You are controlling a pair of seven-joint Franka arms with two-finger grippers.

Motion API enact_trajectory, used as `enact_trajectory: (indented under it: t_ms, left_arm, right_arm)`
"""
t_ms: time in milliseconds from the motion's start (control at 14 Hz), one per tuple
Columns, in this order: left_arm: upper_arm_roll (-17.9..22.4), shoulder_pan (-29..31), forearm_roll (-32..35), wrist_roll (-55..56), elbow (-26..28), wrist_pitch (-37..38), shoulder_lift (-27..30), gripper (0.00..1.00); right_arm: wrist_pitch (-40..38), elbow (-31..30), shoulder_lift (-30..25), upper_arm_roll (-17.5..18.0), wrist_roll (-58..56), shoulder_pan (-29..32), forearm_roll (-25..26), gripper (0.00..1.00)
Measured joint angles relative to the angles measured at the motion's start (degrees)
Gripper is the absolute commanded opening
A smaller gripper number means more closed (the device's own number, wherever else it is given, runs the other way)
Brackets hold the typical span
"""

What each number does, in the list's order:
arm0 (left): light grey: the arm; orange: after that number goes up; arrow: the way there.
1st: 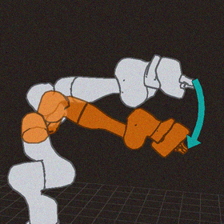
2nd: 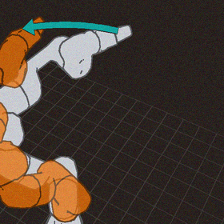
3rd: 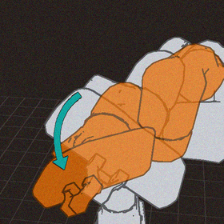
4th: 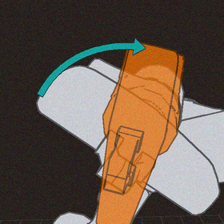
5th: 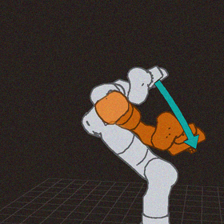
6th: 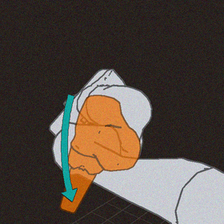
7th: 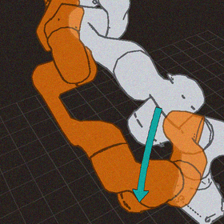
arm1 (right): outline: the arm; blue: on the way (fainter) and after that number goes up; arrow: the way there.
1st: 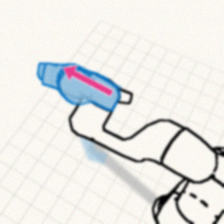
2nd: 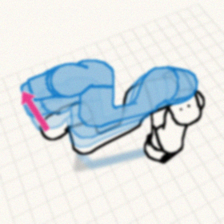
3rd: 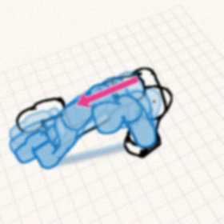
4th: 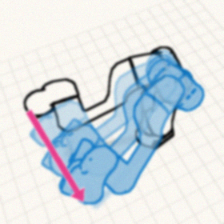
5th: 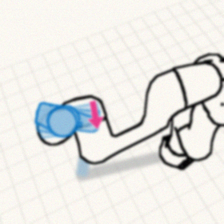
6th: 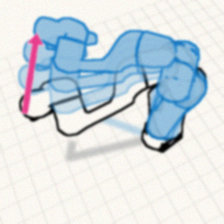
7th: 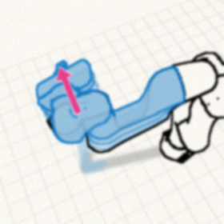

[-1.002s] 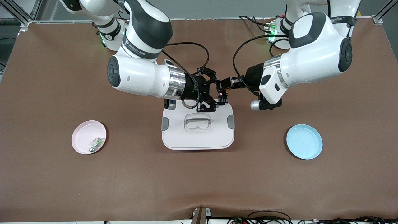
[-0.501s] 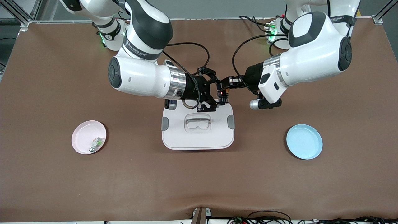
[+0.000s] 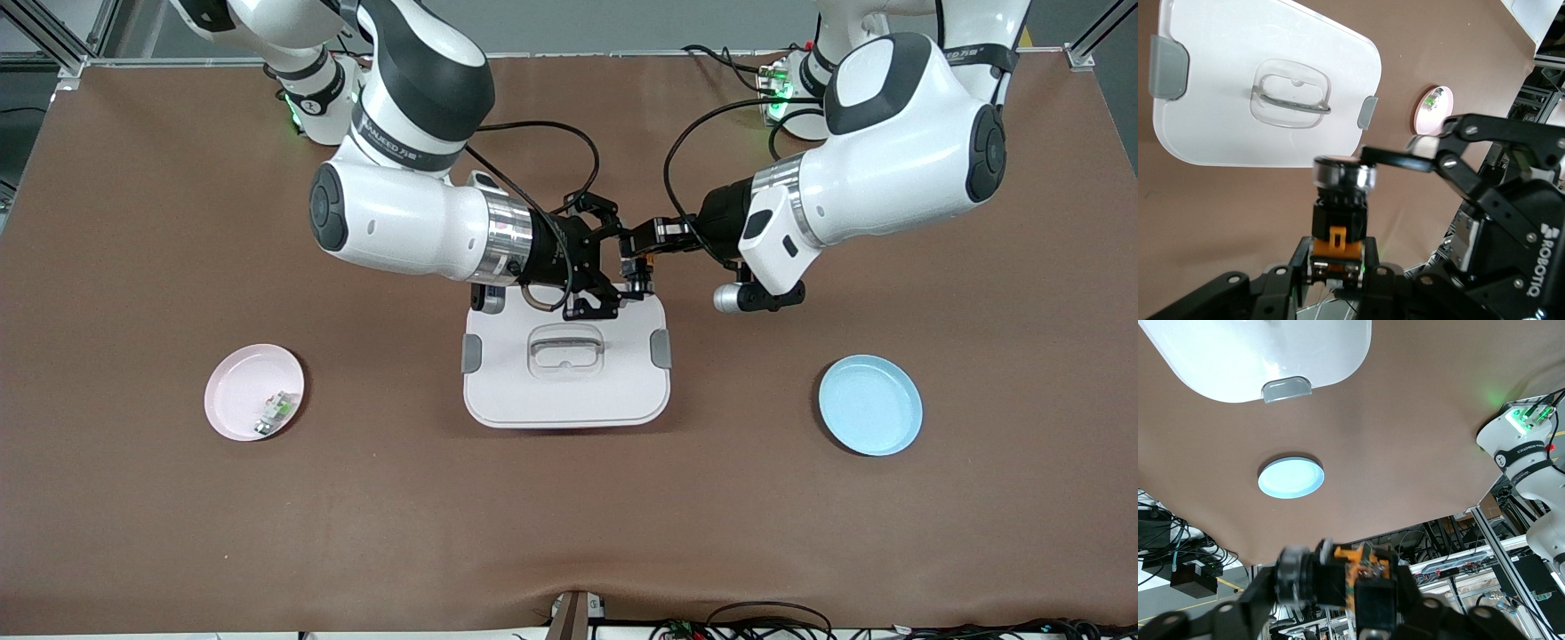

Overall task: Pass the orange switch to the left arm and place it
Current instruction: 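Open the right gripper and pull both grippers apart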

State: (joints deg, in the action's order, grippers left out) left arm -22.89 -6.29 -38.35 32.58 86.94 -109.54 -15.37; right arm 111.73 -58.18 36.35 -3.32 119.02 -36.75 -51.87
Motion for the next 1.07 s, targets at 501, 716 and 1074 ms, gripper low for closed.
enact_trajectory:
  t_ms: [501, 716, 1074]
  left_arm:
    - [0.21, 0.54, 1.6, 0.09, 0.05, 0.94, 0.16, 0.2]
    - [0.47, 1.1, 3.9, 0.12, -0.26, 3.95, 1.11, 0.2]
    - [0.56, 3.25, 8.53, 0.16, -0.48, 9.56, 3.2, 0.2]
  right_arm:
    - [-0.02, 0.49, 0.0, -0.04, 0.0, 0.0, 0.05, 1.0]
    - [-0.62, 0.59, 0.0, -0.04, -0.74, -0.01, 2.29, 1.0]
    - [-10.92, 1.87, -0.75, -0.42, -16.54, 0.32, 9.43, 1.0]
